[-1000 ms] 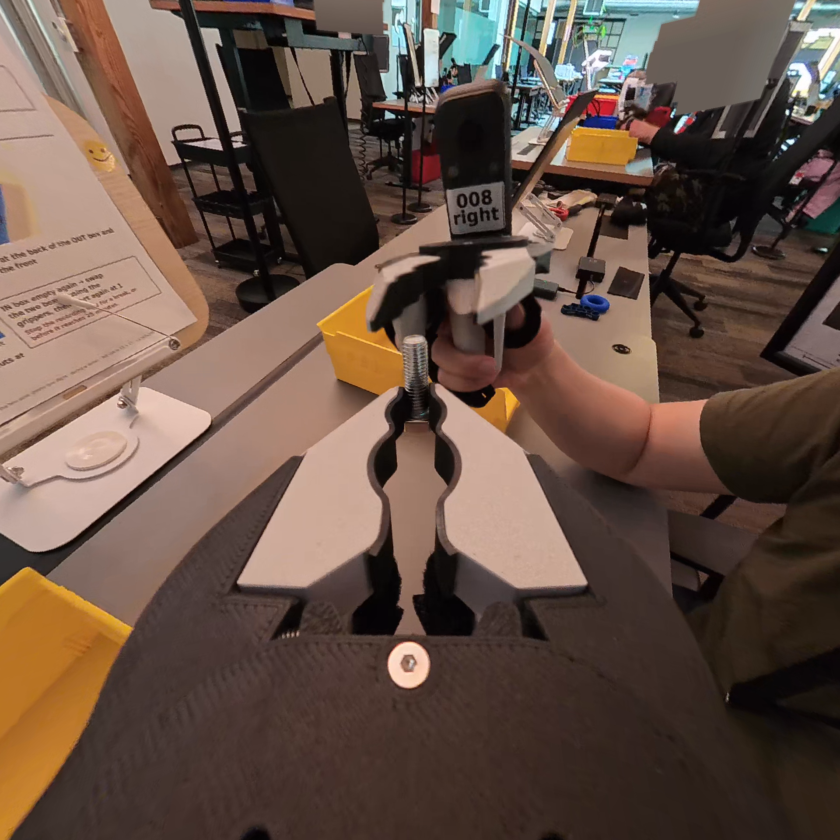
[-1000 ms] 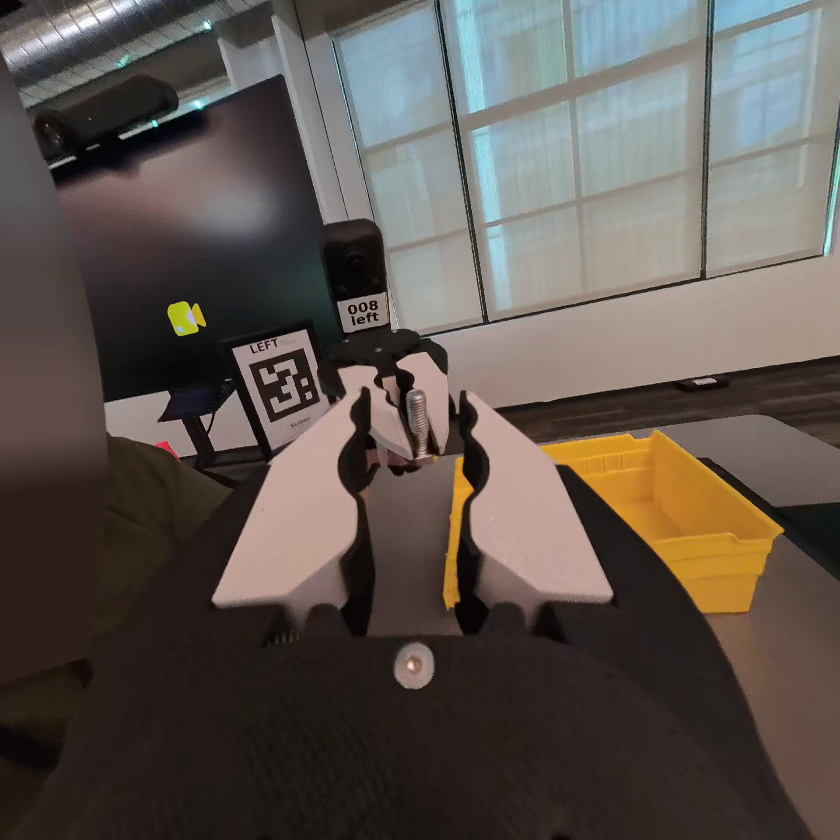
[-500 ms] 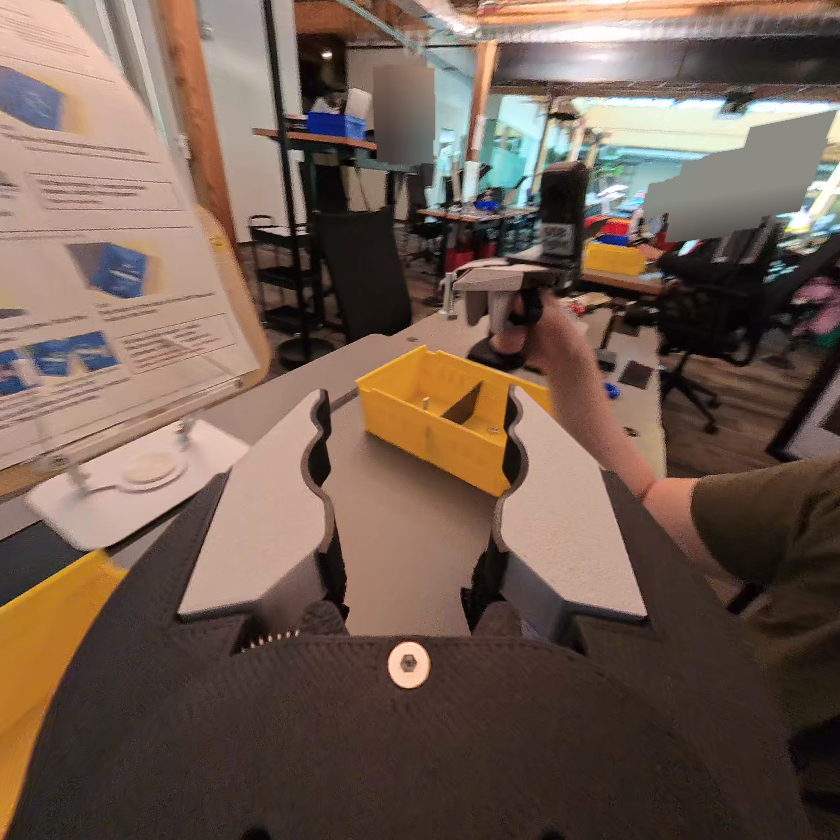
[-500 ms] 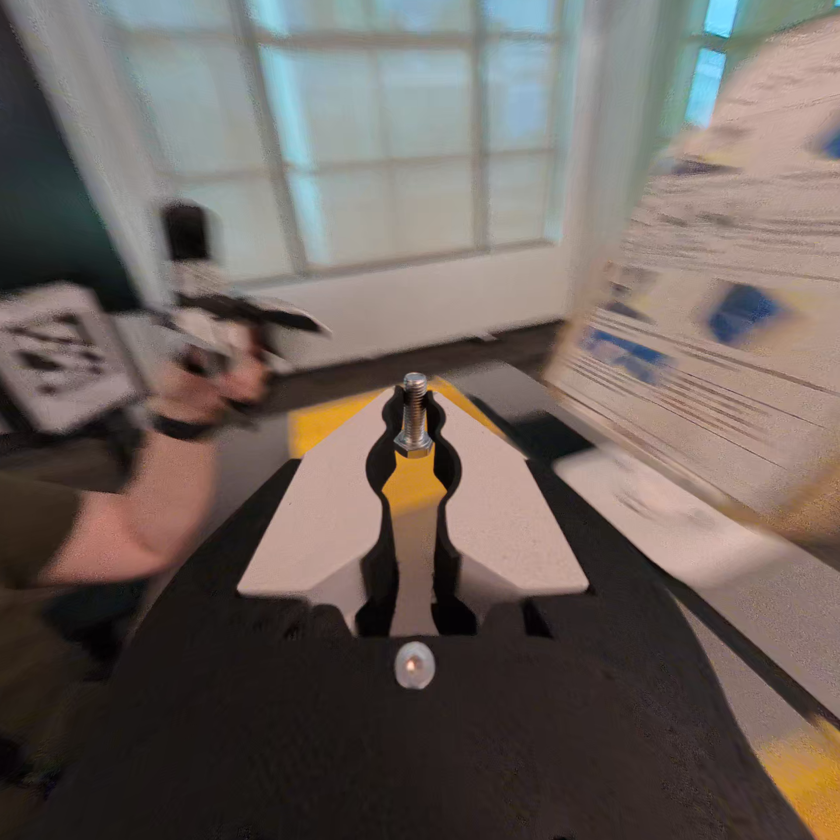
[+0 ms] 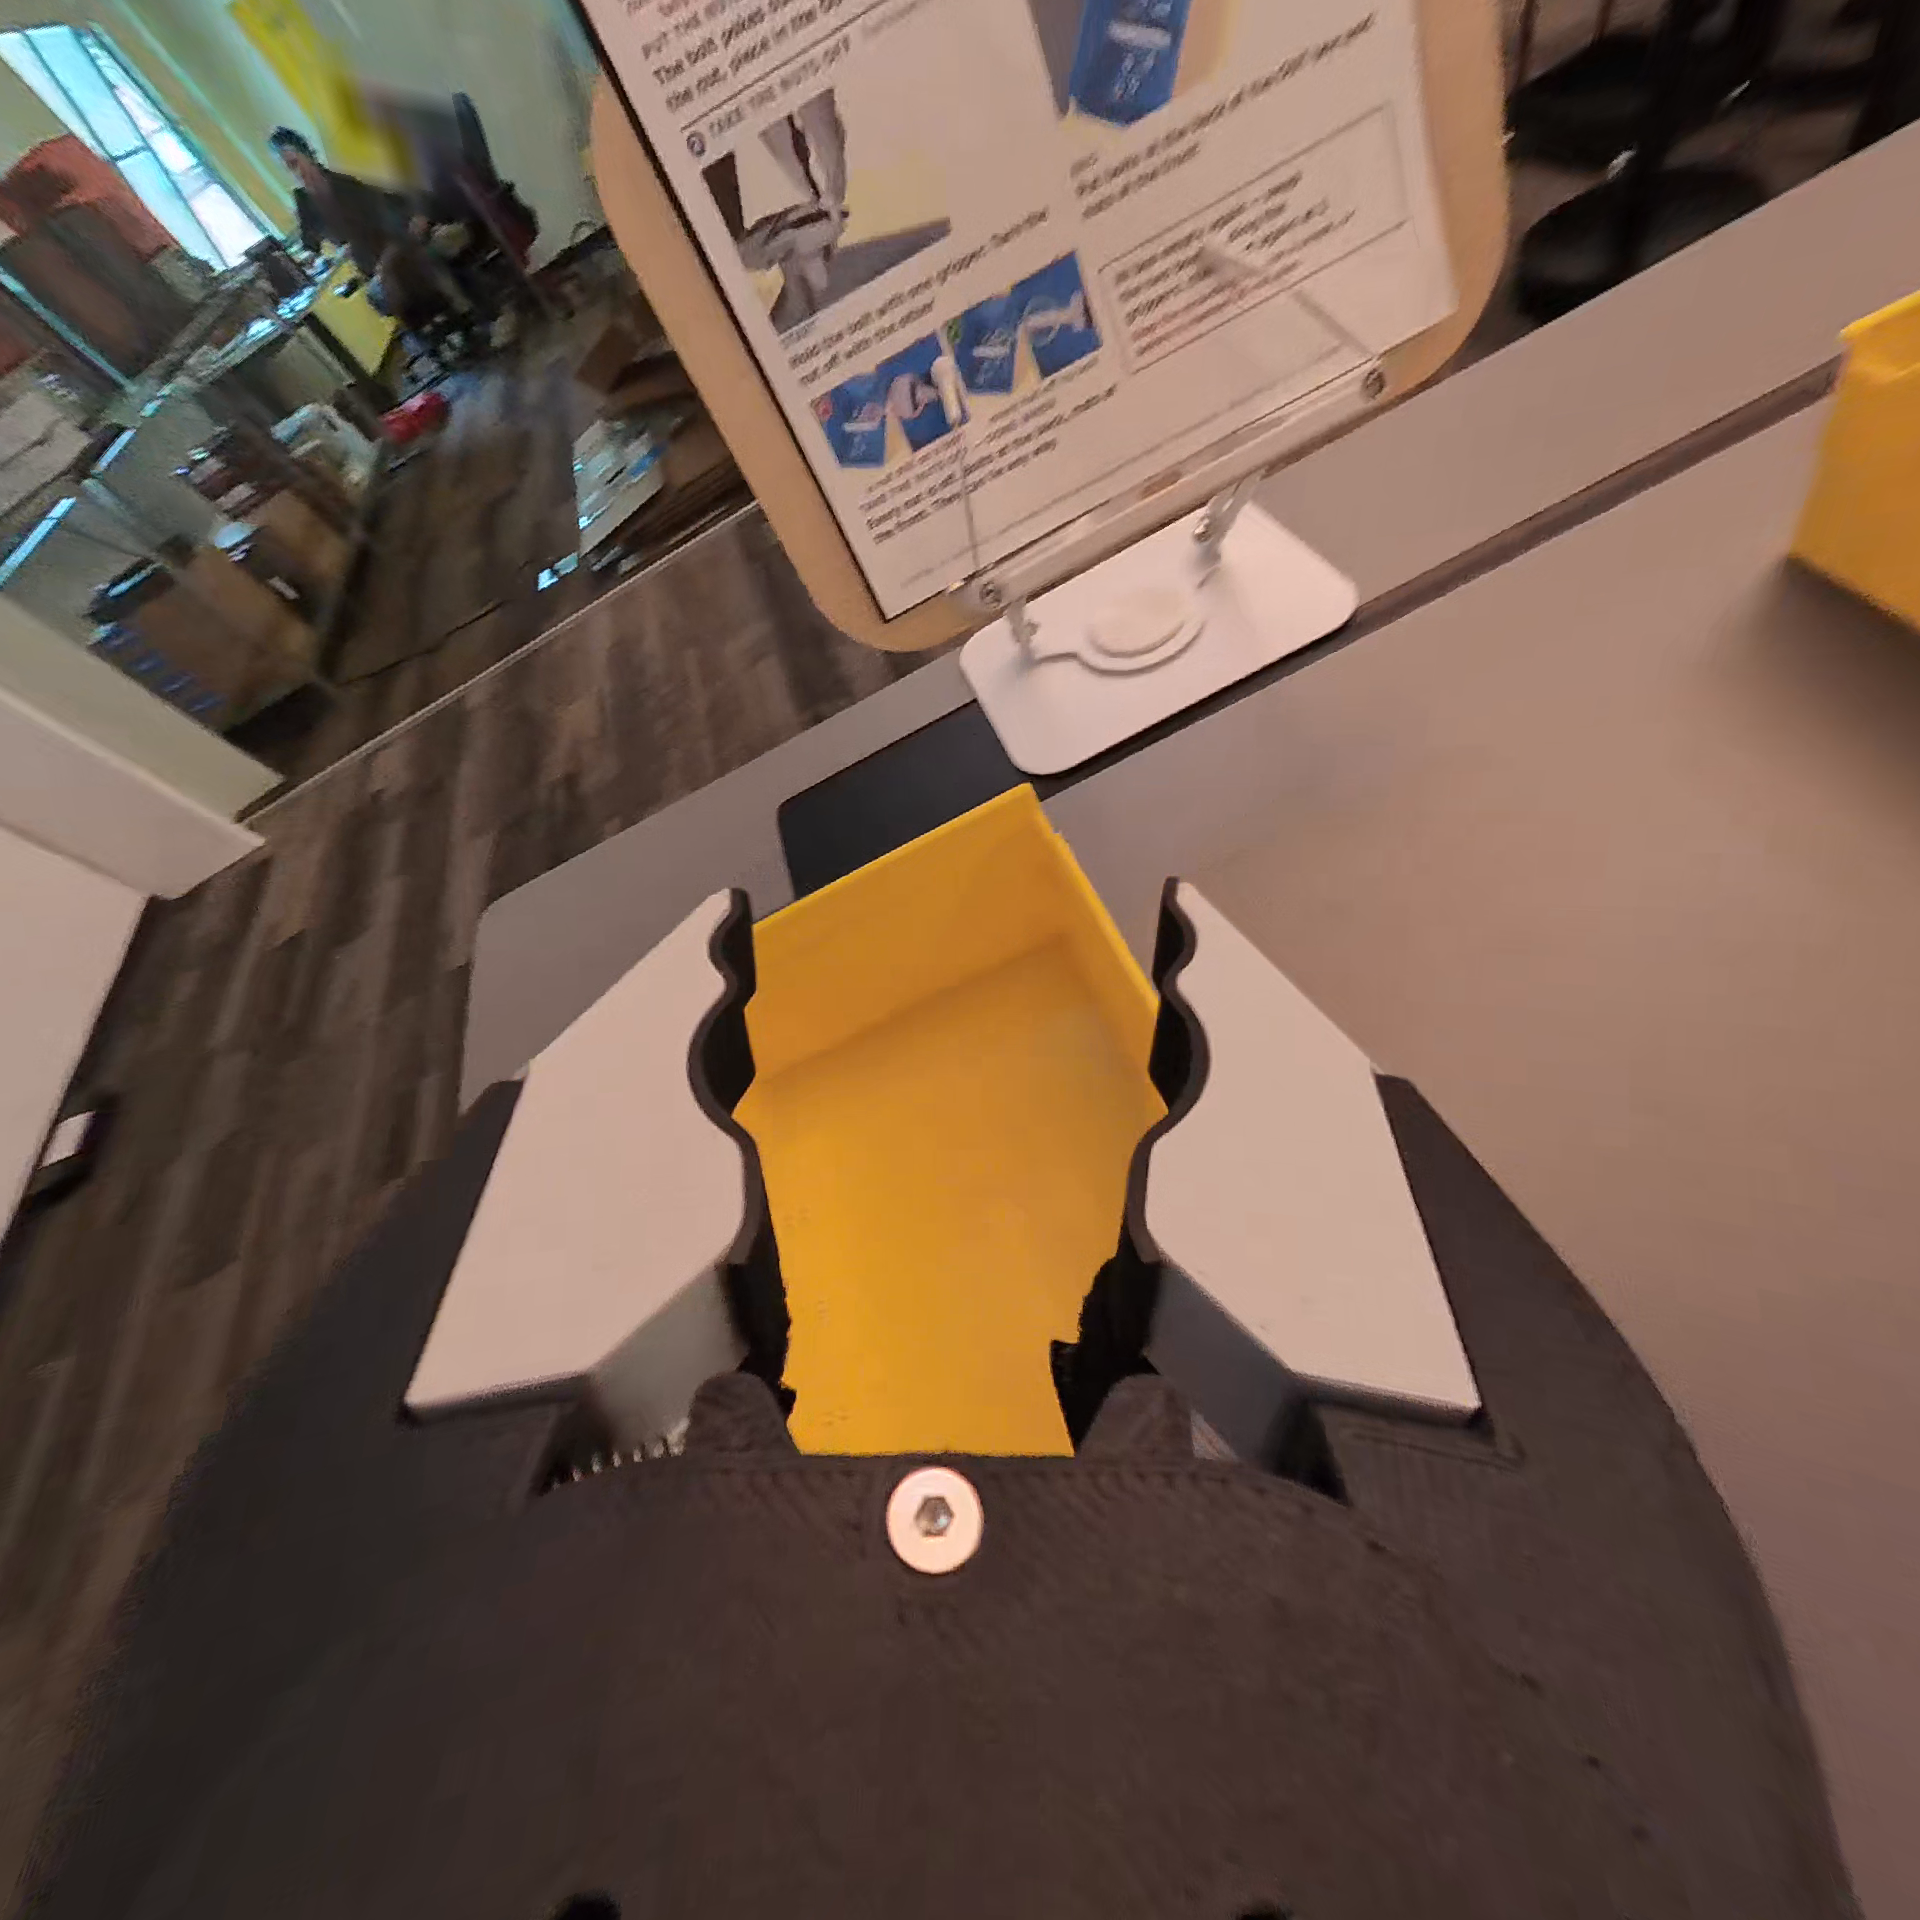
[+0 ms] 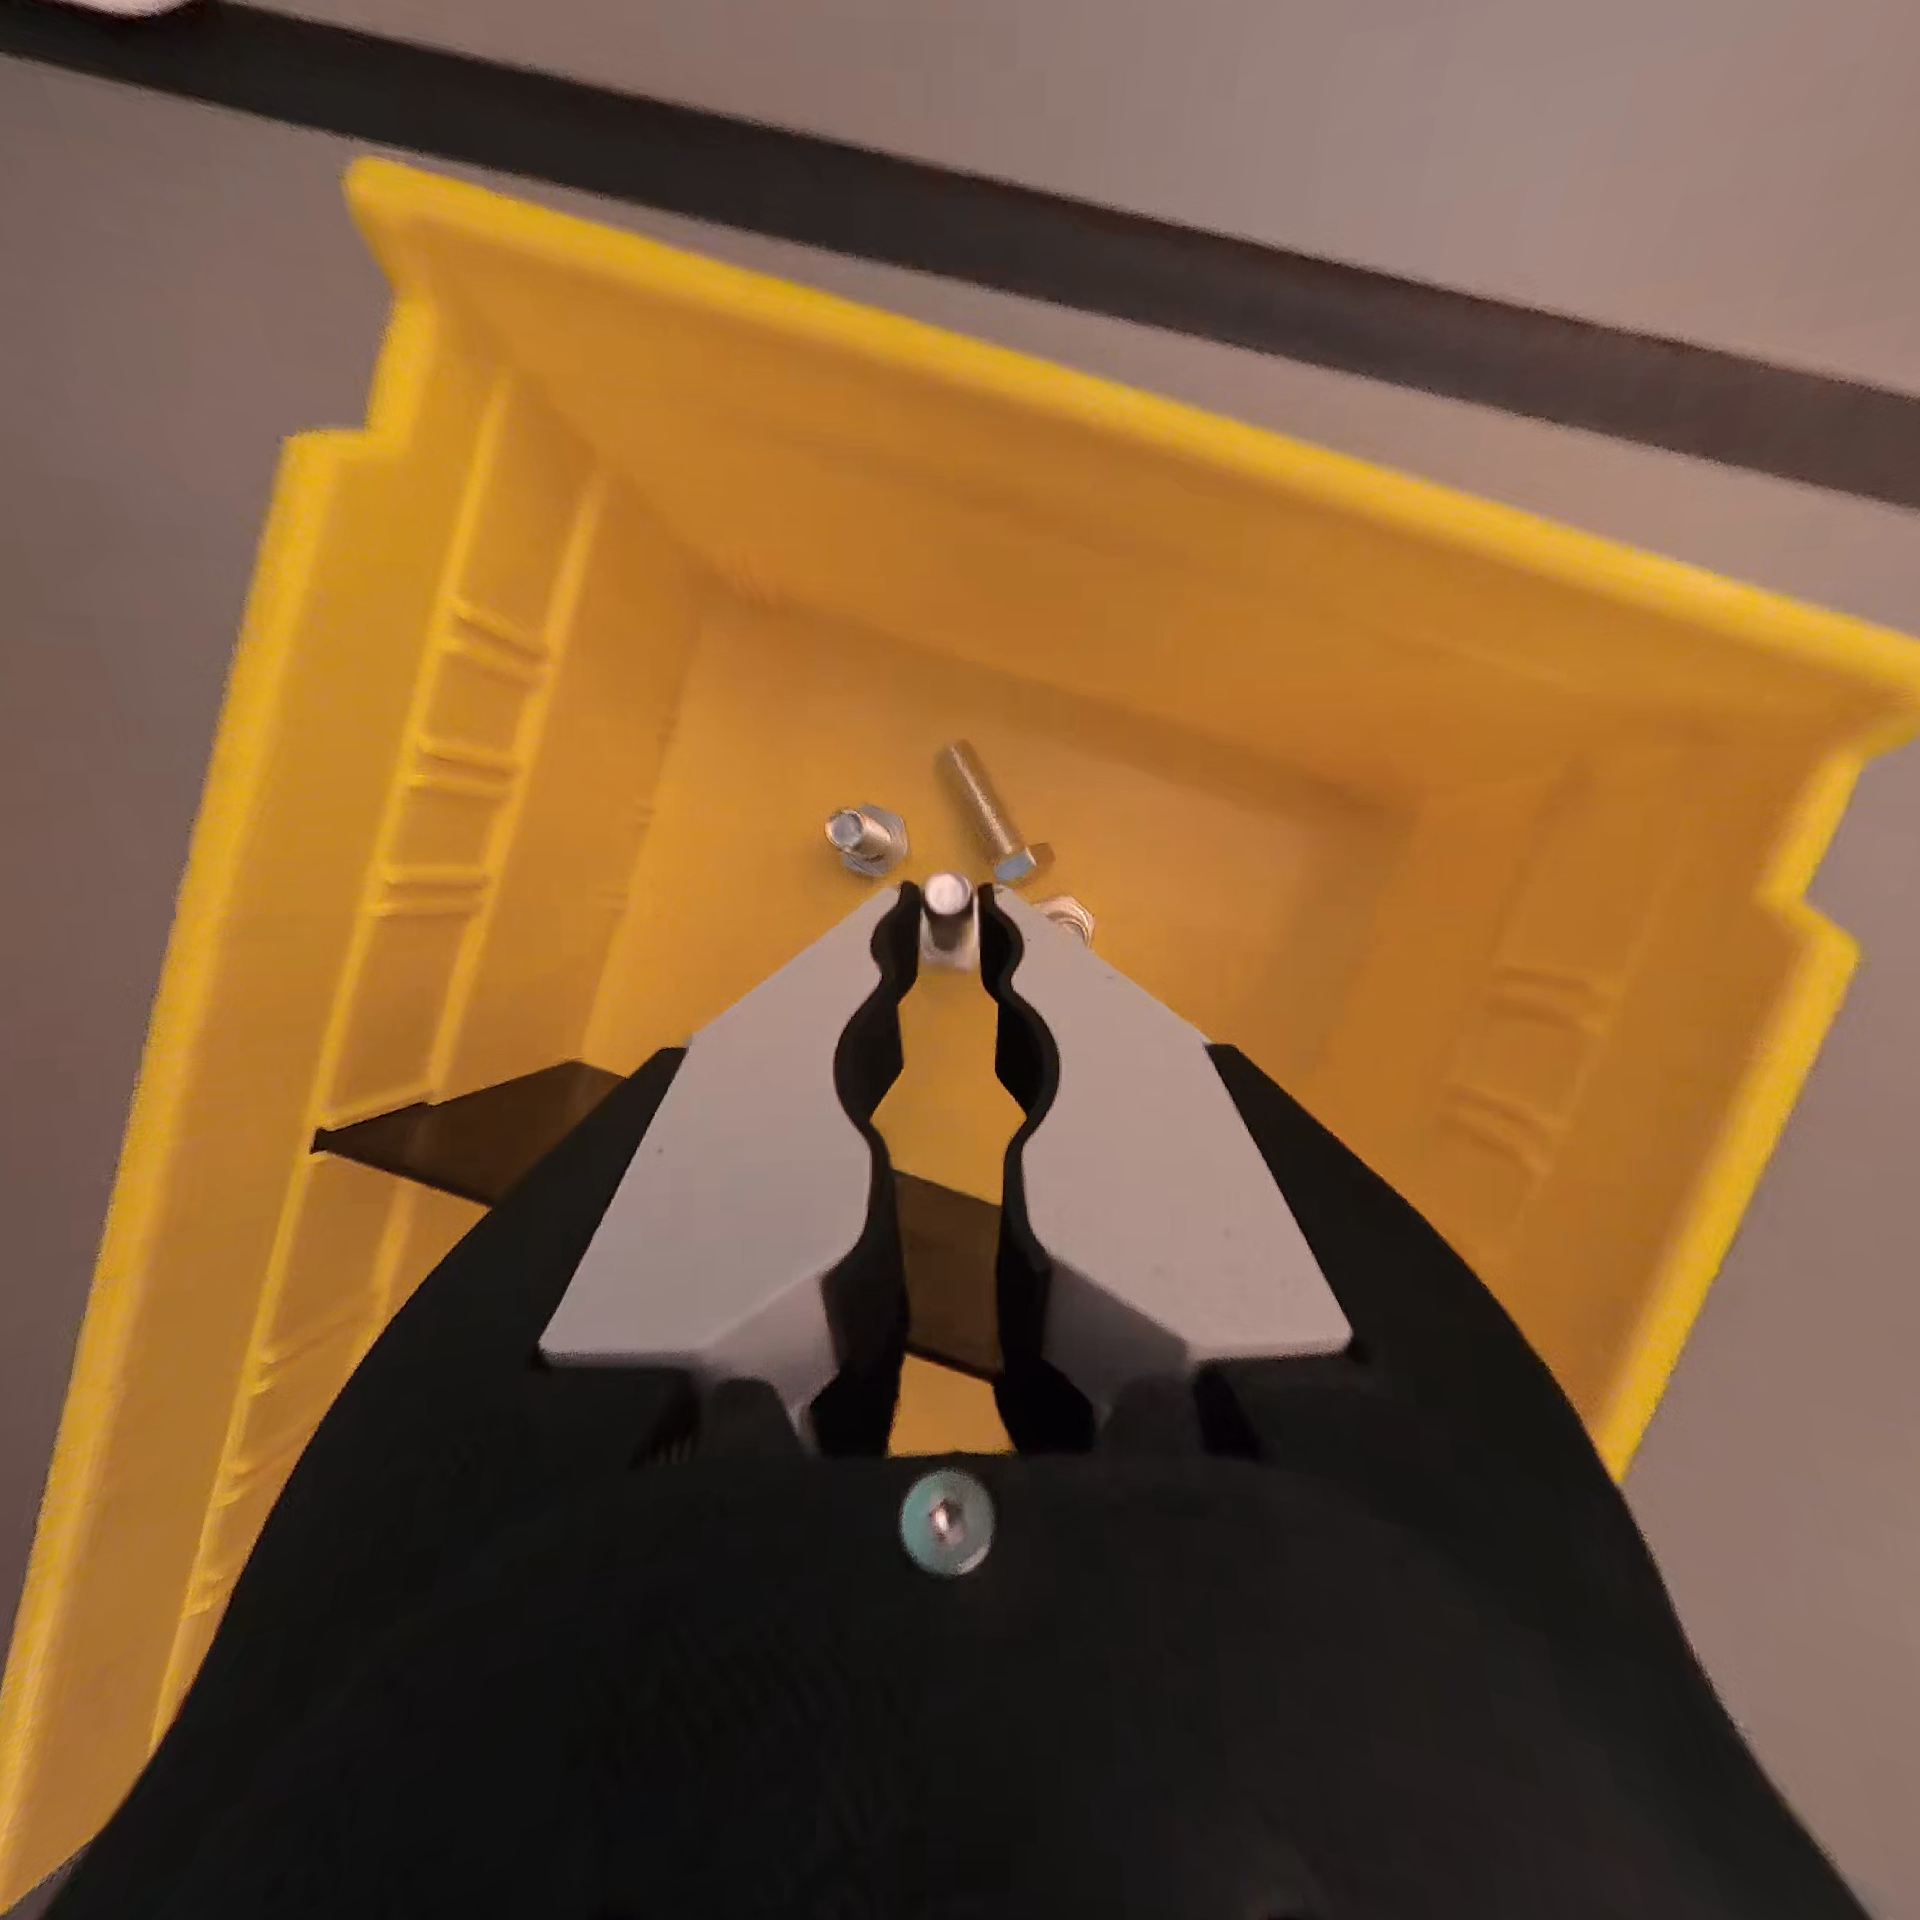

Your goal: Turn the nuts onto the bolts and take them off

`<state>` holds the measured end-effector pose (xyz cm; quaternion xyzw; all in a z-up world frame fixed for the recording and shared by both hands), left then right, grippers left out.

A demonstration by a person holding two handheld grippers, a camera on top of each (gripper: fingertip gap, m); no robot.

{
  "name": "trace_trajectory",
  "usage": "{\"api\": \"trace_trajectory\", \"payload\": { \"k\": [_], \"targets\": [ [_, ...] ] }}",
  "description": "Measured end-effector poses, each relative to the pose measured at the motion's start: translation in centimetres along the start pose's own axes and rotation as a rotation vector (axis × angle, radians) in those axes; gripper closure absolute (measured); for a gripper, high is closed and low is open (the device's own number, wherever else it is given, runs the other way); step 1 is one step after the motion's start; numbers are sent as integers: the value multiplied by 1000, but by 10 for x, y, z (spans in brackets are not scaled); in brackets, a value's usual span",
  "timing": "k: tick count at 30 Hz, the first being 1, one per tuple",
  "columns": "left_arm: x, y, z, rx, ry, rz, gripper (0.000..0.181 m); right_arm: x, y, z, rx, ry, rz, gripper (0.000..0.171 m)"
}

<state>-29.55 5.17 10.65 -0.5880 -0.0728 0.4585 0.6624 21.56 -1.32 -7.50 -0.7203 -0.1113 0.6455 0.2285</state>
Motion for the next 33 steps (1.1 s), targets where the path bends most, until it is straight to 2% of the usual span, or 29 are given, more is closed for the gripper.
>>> {"api": "trace_trajectory", "payload": {
  "k": [2,4,7,9,11,16,20,23,29,31,33],
  "targets": [
    [4,3,3,28,-56,38,105,-2,-3,-3,17,21,0,145],
    [6,6,11,76,-150,83,104,-20,-17,-4,27,20,-122,141],
    [4,9,27,145,-333,137,99,-68,-41,-7,43,64,-371,137],
    [5,11,33,133,-374,151,94,-103,-47,-11,47,106,-512,131],
    [5,12,37,110,-382,143,93,-128,-41,-16,50,140,-569,122],
    [-3,14,46,72,-407,124,91,-149,11,-36,78,184,-409,118],
    [-8,13,47,61,-411,101,91,-138,68,-58,161,157,-183,115],
    [-9,13,45,59,-401,98,90,-123,95,-73,200,150,-64,110],
    [-11,18,47,35,-362,108,88,-99,112,-82,255,88,34,109],
    [-11,36,56,-58,-304,168,87,-88,117,-81,249,63,84,110],
    [-14,70,73,-201,-256,287,85,-78,121,-78,236,38,135,112]
  ]
}}
Point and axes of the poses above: each gripper's, where its closed fingertips meet, x out along the fingers, y out of its underside, z = x × y across the jaws, the point moved 4 cm from there along -x, back along the fingers, and after that the axes turned 9 degrees about y, right-handed, at the moved point
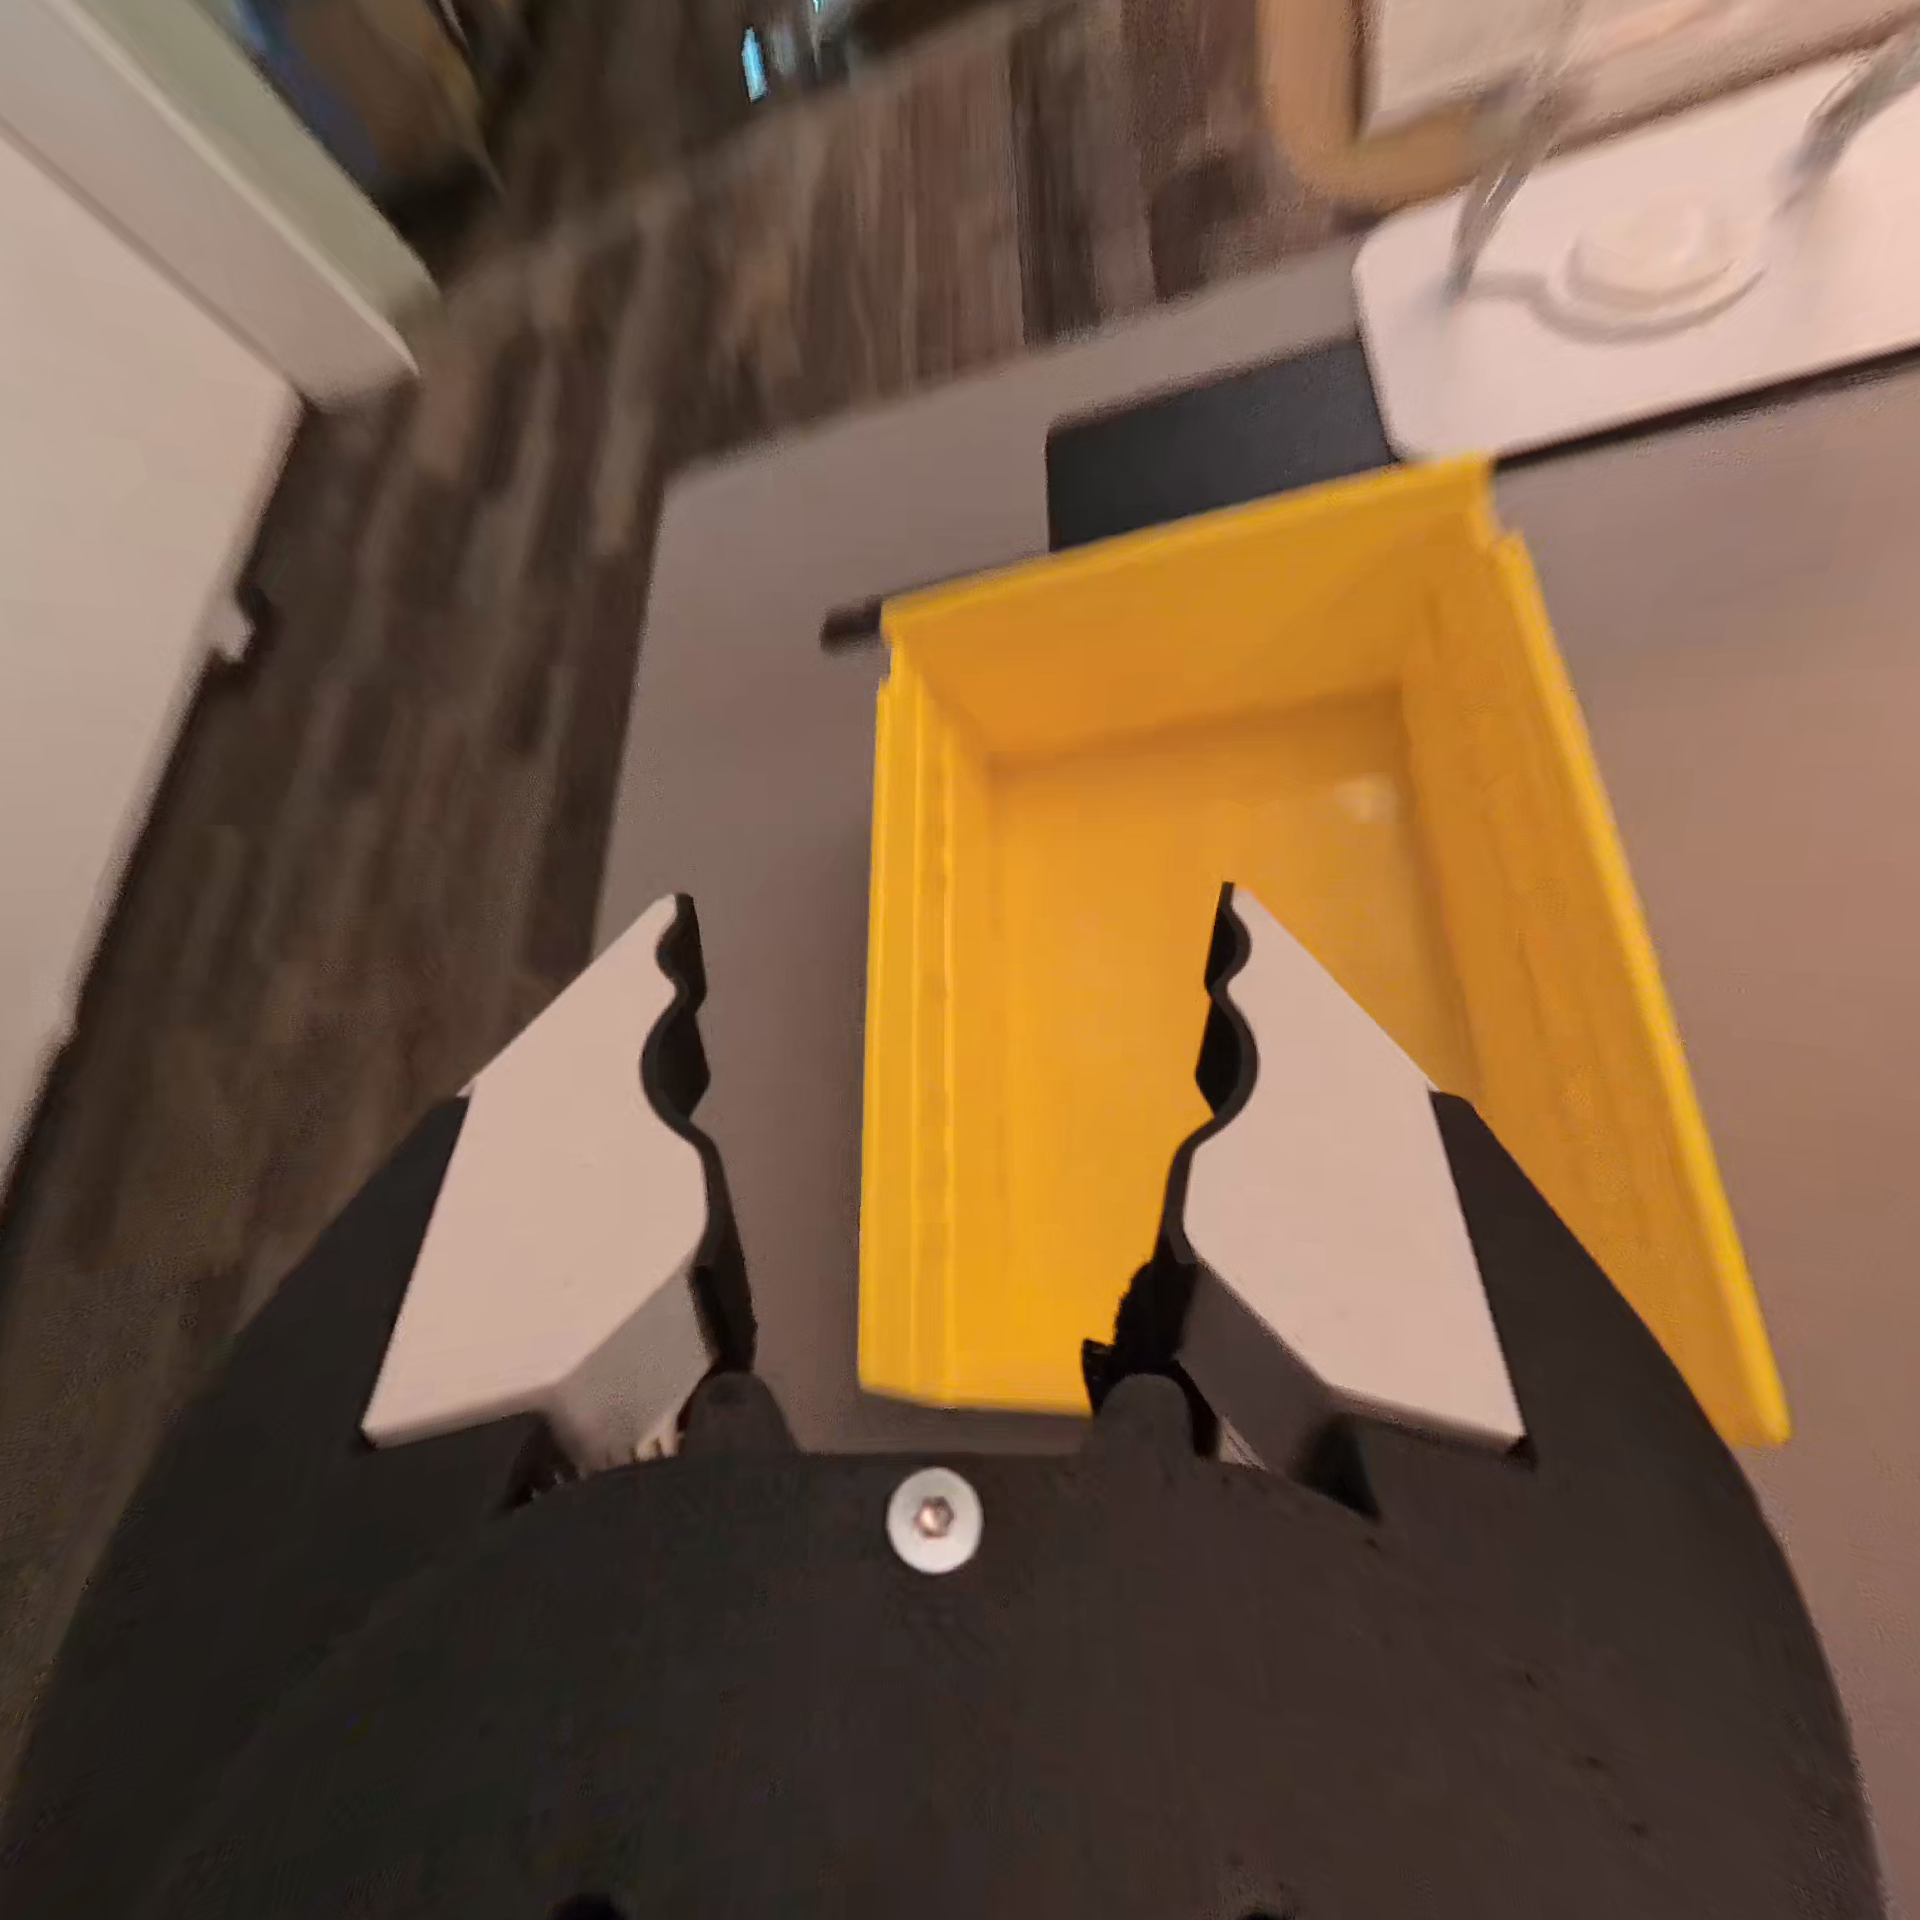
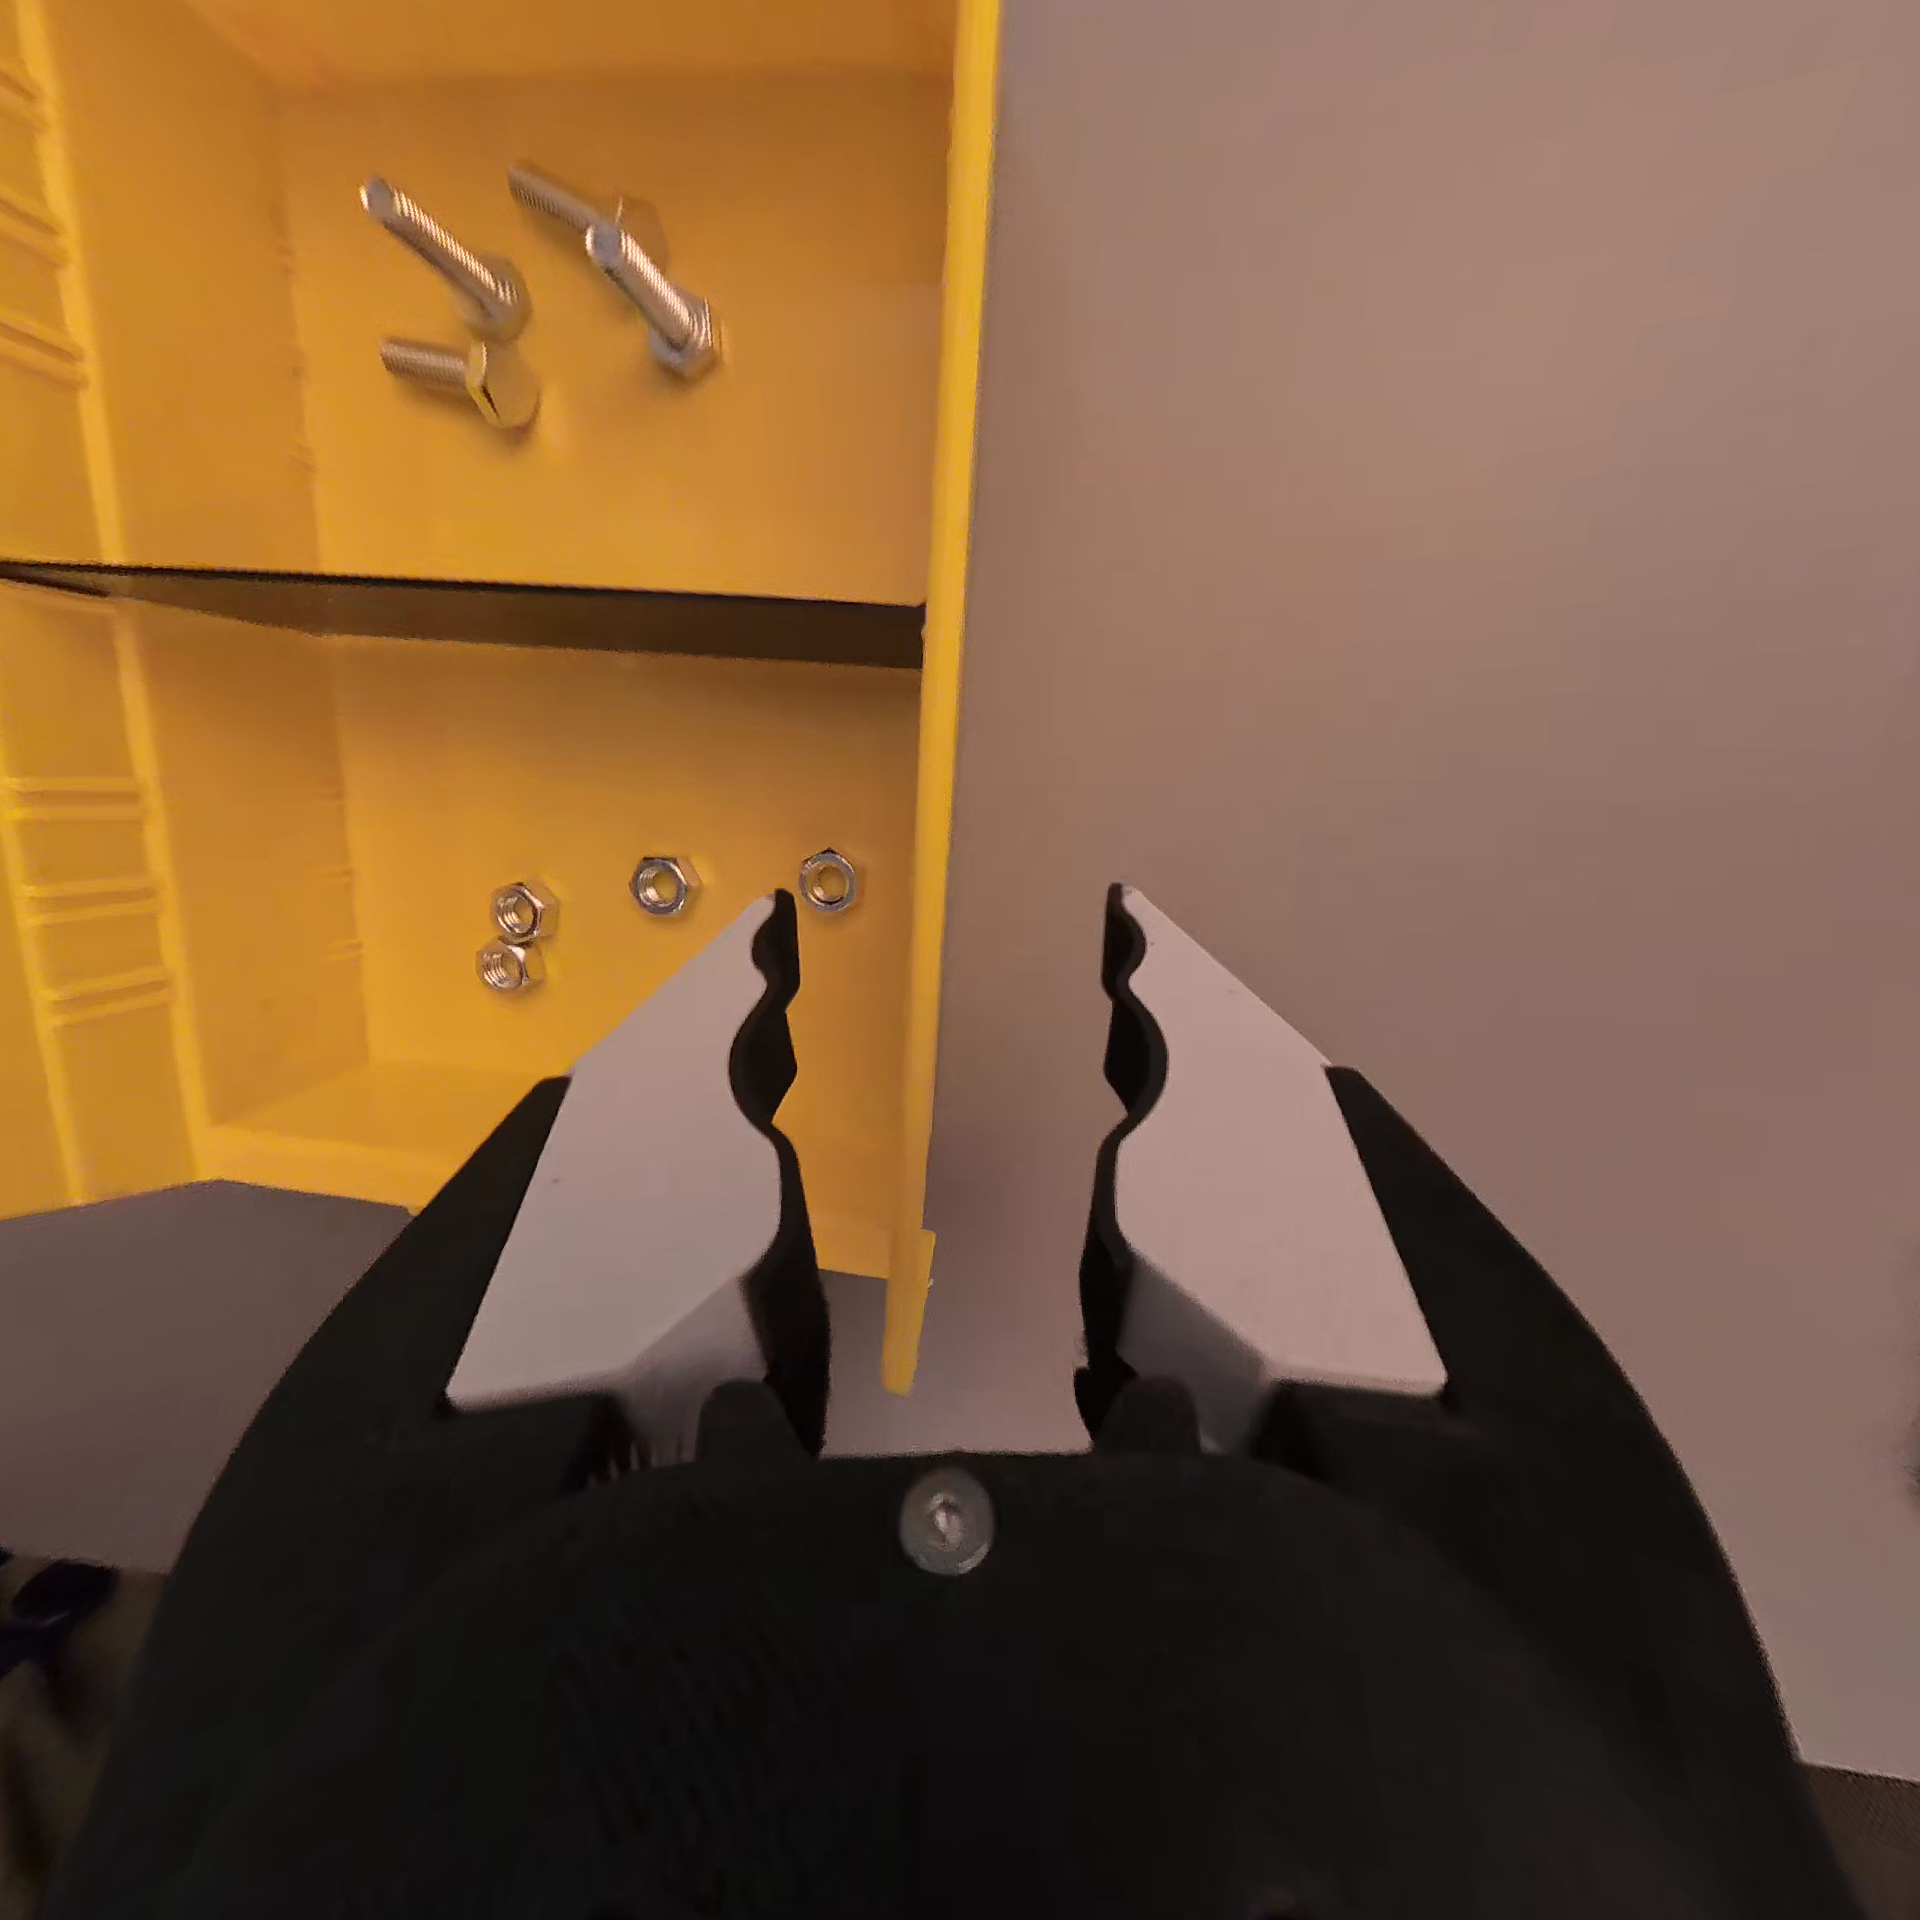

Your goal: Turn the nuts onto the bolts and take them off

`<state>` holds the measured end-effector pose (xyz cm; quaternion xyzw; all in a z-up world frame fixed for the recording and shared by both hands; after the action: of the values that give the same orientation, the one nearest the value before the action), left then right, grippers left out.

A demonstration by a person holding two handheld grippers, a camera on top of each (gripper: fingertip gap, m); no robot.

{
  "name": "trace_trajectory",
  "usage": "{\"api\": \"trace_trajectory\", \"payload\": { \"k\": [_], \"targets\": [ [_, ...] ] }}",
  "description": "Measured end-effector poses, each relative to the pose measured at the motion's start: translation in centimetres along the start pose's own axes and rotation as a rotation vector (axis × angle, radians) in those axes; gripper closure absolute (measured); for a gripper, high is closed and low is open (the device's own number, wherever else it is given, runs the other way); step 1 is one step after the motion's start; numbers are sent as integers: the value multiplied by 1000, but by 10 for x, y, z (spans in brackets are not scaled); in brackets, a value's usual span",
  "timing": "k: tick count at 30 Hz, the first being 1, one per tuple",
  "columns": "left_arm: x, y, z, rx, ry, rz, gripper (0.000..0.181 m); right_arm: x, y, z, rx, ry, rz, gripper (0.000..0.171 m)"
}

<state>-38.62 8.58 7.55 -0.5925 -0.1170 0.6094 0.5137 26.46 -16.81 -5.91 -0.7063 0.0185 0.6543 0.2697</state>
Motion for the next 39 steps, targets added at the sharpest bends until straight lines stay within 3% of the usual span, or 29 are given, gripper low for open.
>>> {"api": "trace_trajectory", "payload": {
  "k": [2,4,6,9,12,16,18,20,24,31,33,35,37,39],
  "targets": [
    [10,29,24,-114,37,115,86,9,4,3,-18,-17,55,118],
    [18,48,47,-189,57,135,95,18,6,4,-32,-18,101,125],
    [28,64,64,-259,87,149,93,25,7,6,-40,-22,133,132],
    [47,91,73,-324,174,222,93,34,11,12,-48,-75,189,155],
    [67,115,67,-356,282,321,102,41,15,11,-88,-51,230,165],
    [87,136,52,-379,417,422,134,42,16,15,-150,-24,254,168],
    [93,139,40,-388,512,449,164,42,17,22,-170,-32,269,167],
    [96,140,32,-370,546,490,177,42,17,30,-180,-28,290,167],
    [97,135,20,-235,491,550,179,42,15,56,-231,-61,326,166],
    [97,115,-41,-99,570,644,169,35,16,111,-340,-107,418,155],
    [92,106,-59,-76,623,637,164,23,7,105,-298,7,361,154],
    [84,90,-64,-54,620,562,158,-7,-9,100,-220,158,219,144],
    [70,71,-60,-43,576,463,151,-49,-33,122,-173,188,-41,137],
    [52,48,-51,-21,500,326,146,-94,-64,178,-226,117,-400,123]
  ]
}}
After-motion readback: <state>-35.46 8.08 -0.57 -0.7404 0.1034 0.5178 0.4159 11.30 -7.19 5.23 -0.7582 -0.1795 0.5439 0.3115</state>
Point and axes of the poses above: each gripper's, where its closed fingertips meet, x out along the fingers, y out of its underside, z = x × y across the jaws, the point moved 4 cm from there along -x, back along the fingers, and after that the axes turned 9 degrees about y, right-handed, at the moved point
